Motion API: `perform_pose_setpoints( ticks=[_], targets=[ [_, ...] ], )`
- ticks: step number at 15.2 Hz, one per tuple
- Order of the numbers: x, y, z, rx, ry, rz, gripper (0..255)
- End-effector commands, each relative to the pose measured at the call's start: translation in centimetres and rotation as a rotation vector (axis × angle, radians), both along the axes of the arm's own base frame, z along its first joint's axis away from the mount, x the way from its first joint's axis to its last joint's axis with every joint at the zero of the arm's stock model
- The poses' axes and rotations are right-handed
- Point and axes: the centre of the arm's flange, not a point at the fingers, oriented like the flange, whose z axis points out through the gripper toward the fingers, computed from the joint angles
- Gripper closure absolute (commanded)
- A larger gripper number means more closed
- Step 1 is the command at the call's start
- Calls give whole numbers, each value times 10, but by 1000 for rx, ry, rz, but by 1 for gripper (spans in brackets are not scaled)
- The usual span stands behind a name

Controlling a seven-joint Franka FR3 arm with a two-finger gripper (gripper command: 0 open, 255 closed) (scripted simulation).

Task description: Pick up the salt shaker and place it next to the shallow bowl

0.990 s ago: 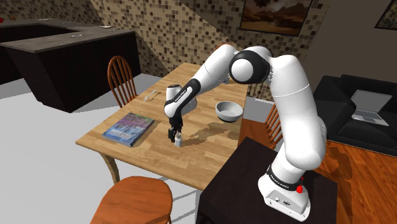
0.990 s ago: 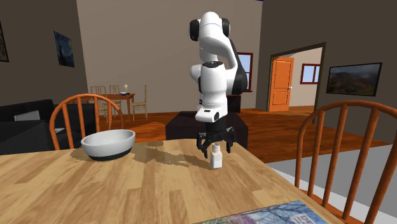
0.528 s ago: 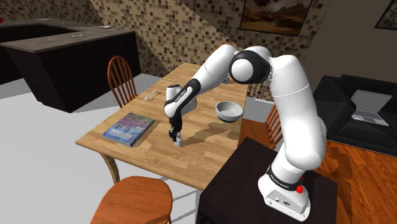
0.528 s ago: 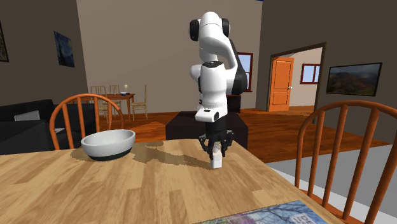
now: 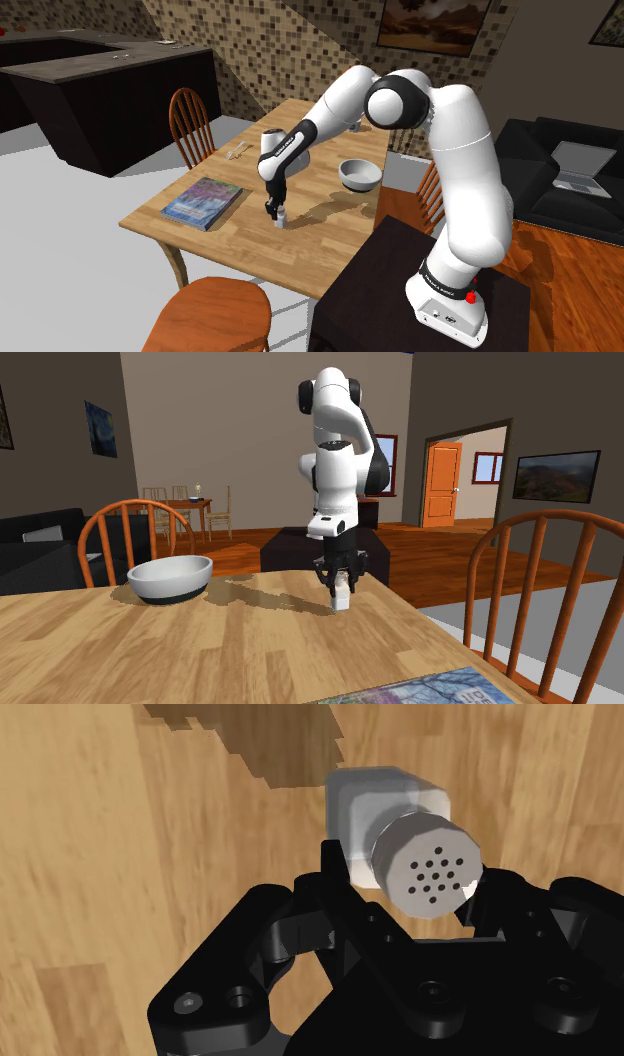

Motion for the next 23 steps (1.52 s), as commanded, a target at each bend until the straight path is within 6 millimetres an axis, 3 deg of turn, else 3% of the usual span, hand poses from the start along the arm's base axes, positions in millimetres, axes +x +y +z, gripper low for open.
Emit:
perform_pose_setpoints(
  ticks=[1, 23],
  targets=[
    [1, -1, 11, 0, 0, 0, 255],
    [1, -1, 127, 0, 0, 0, 255]
  ],
)
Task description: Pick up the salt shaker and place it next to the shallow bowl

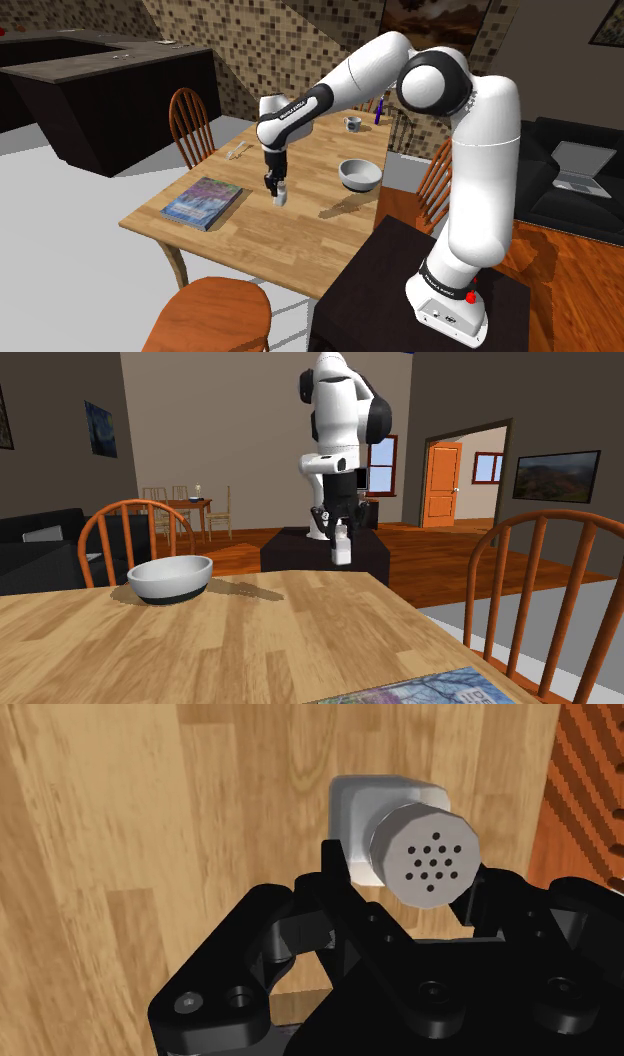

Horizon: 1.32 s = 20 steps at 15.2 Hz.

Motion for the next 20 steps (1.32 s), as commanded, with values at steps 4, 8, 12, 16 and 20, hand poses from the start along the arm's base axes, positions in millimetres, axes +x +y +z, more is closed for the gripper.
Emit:
perform_pose_setpoints(
  ticks=[4, 8, 12, 16, 20],
  targets=[
    [1, 1, 27, 0, 0, 0, 255],
    [-6, -38, 28, 0, 0, 0, 255],
    [-15, -90, 29, 0, 0, 0, 255],
    [-23, -142, 29, 0, 0, 0, 255],
    [-32, -195, 29, 0, 0, 0, 255]
  ],
)
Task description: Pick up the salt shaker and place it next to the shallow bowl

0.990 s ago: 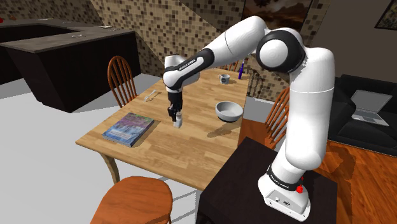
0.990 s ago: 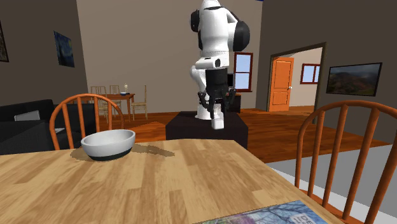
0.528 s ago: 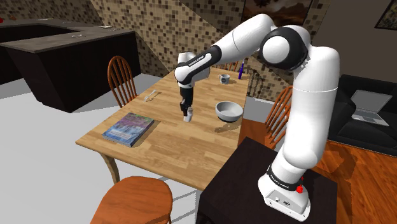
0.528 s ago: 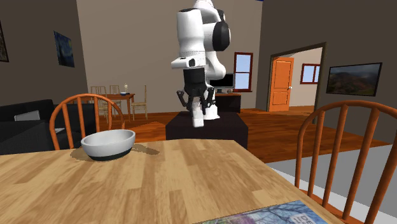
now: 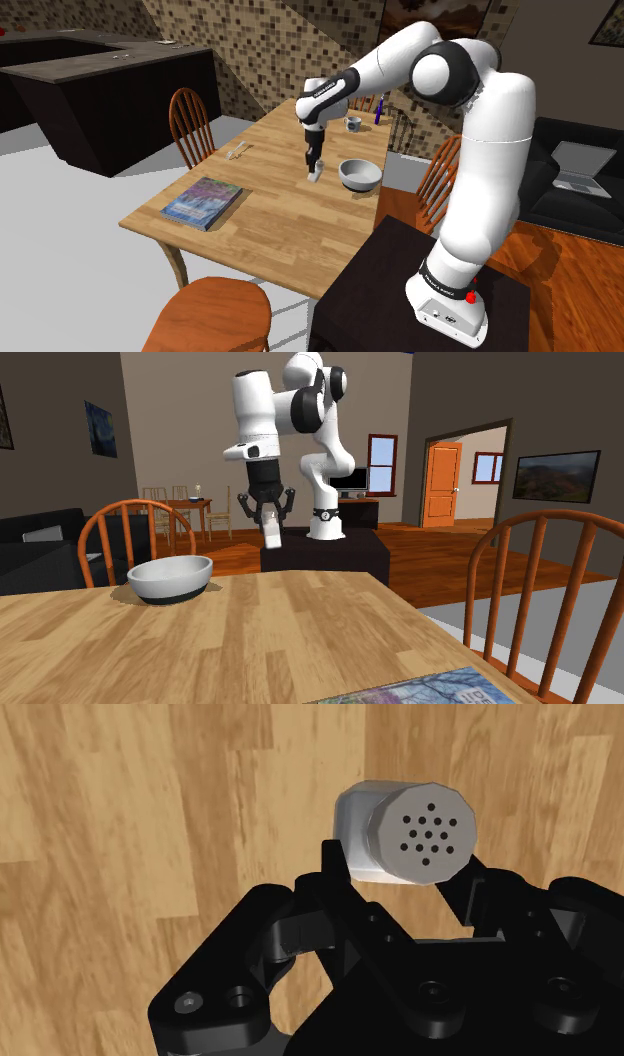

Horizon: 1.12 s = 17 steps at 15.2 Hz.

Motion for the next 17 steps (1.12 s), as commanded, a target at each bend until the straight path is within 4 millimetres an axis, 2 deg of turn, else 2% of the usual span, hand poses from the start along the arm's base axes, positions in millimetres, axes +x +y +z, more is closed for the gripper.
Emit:
perform_pose_setpoints(
  ticks=[1, 9, 10, 17],
  targets=[
    [-5, -27, 1, 0, 0, 1, 255],
    [-23, -132, 1, 0, 0, 1, 255],
    [-26, -151, 2, 0, 0, 1, 255],
    [-26, -151, -35, 0, 0, 1, 255]
  ],
)
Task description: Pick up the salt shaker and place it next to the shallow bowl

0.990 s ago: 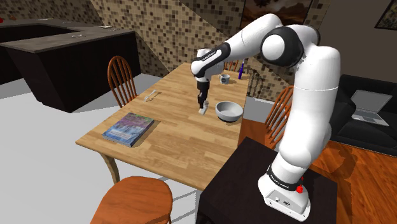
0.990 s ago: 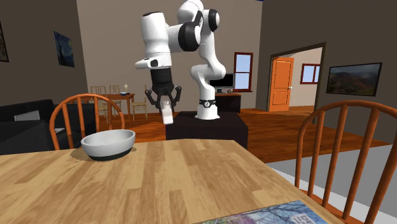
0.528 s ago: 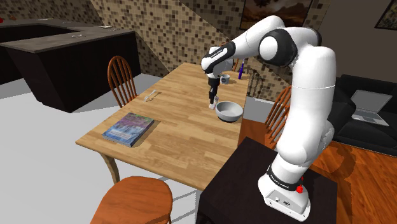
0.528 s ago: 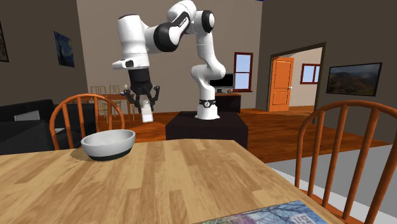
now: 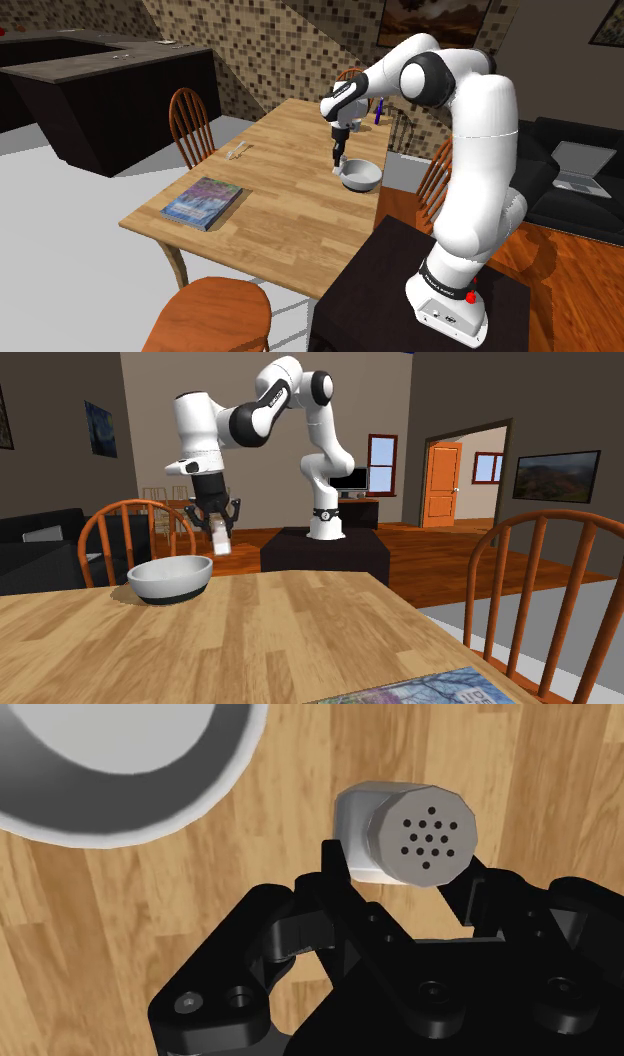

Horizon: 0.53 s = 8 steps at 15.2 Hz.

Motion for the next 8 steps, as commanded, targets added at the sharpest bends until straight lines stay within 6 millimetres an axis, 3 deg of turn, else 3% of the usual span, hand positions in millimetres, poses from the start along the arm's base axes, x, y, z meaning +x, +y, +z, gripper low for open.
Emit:
perform_pose_setpoints(
  ticks=[1, 8],
  targets=[
    [0, -1, -11, 0, 0, 0, 255],
    [0, -1, -48, 0, 0, 0, 255]
  ],
)
